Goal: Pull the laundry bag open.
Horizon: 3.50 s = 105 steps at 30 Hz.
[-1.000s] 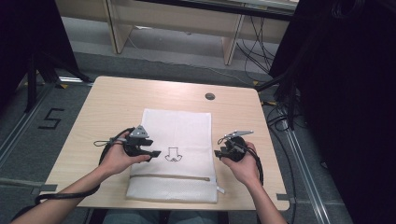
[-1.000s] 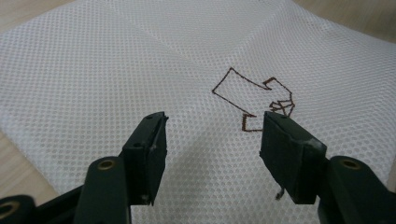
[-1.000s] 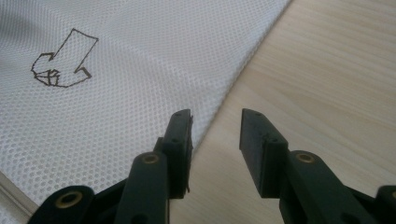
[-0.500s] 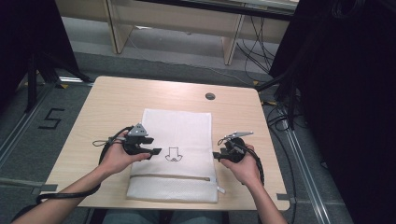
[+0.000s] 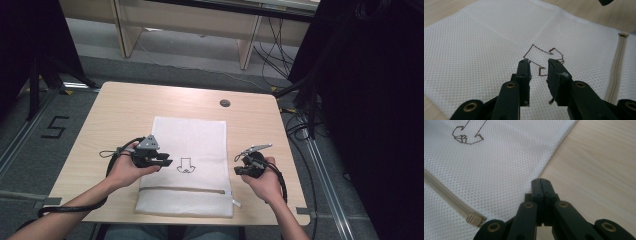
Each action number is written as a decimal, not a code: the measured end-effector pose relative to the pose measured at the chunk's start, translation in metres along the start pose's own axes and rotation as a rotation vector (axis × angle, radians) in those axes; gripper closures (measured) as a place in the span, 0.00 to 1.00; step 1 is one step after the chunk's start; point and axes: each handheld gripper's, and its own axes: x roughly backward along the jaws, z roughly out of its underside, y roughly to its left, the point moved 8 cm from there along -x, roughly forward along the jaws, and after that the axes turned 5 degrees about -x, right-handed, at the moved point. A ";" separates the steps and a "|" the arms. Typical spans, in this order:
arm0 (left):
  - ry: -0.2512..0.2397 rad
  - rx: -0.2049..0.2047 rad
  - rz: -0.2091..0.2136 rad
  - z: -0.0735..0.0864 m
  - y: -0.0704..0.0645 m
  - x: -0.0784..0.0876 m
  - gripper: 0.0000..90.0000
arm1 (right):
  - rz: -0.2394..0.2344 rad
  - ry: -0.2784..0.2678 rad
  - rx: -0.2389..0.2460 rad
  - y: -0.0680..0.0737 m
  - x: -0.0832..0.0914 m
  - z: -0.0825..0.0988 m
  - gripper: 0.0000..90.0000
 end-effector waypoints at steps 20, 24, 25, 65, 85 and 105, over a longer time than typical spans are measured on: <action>0.060 -0.124 0.221 -0.035 -0.091 -0.044 0.87 | -0.063 0.149 0.003 0.035 0.000 0.024 1.00; 0.077 -0.153 0.250 -0.038 -0.105 -0.057 0.86 | -0.067 0.168 0.007 0.038 0.000 0.030 1.00; 0.081 -0.166 0.260 -0.039 -0.109 -0.059 0.86 | -0.069 0.163 0.021 0.038 0.000 0.030 1.00; 0.175 -0.207 0.303 -0.031 -0.138 -0.115 0.84 | -0.114 0.249 -0.005 0.039 -0.020 0.039 1.00; 0.209 -0.206 0.298 -0.032 -0.137 -0.118 0.91 | -0.108 0.249 0.003 0.039 -0.022 0.039 1.00; 0.218 -0.214 0.300 -0.032 -0.136 -0.115 0.91 | -0.095 0.271 0.004 0.040 -0.021 0.041 1.00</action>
